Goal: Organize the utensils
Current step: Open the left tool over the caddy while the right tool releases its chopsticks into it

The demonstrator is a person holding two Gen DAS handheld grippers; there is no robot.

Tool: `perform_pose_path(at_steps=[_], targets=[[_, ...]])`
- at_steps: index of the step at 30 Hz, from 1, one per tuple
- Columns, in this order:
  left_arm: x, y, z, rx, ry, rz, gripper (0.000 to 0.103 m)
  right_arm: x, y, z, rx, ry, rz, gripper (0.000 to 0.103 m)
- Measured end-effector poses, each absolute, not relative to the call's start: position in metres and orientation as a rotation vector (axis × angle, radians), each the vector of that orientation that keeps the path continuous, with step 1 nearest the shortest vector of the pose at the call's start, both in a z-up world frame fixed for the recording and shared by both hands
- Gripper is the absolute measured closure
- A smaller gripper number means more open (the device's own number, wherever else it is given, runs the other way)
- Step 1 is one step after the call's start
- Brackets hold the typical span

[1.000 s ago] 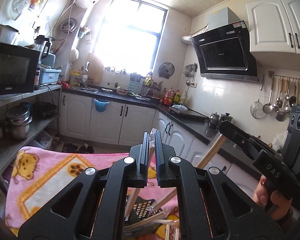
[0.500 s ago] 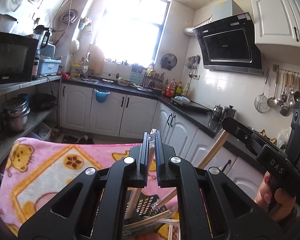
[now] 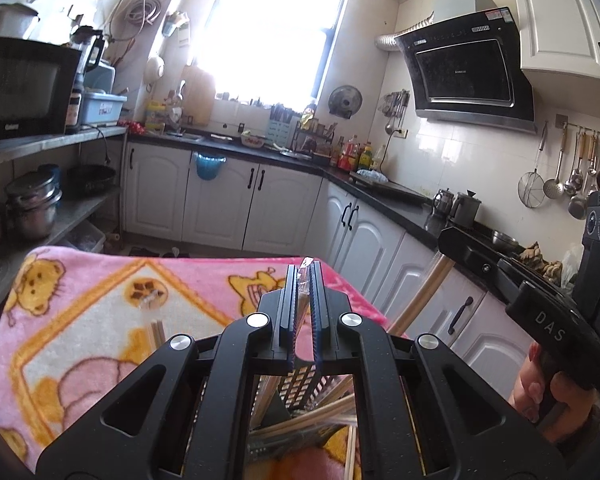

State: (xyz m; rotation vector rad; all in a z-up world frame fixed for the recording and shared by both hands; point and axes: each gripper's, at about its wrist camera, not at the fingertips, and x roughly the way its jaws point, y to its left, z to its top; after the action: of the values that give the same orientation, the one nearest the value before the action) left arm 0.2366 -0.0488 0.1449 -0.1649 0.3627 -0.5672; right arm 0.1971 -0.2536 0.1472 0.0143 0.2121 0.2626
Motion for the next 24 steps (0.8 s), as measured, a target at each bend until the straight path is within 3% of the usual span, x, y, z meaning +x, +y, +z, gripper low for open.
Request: perform_pose_path(at_steps=[10, 24], targets=[[0.238, -0.043, 0.124, -0.182, 0.436, -0.546, 0.099, 0.205, -0.251, 0.125, 0.033, 0.294, 0.254, 0.097], [0.223, -0.029, 0.112, -0.214, 0.49, -0.501, 0.056, 0.191, -0.26, 0.11, 0.053, 0.349, 0.236, 0.076]])
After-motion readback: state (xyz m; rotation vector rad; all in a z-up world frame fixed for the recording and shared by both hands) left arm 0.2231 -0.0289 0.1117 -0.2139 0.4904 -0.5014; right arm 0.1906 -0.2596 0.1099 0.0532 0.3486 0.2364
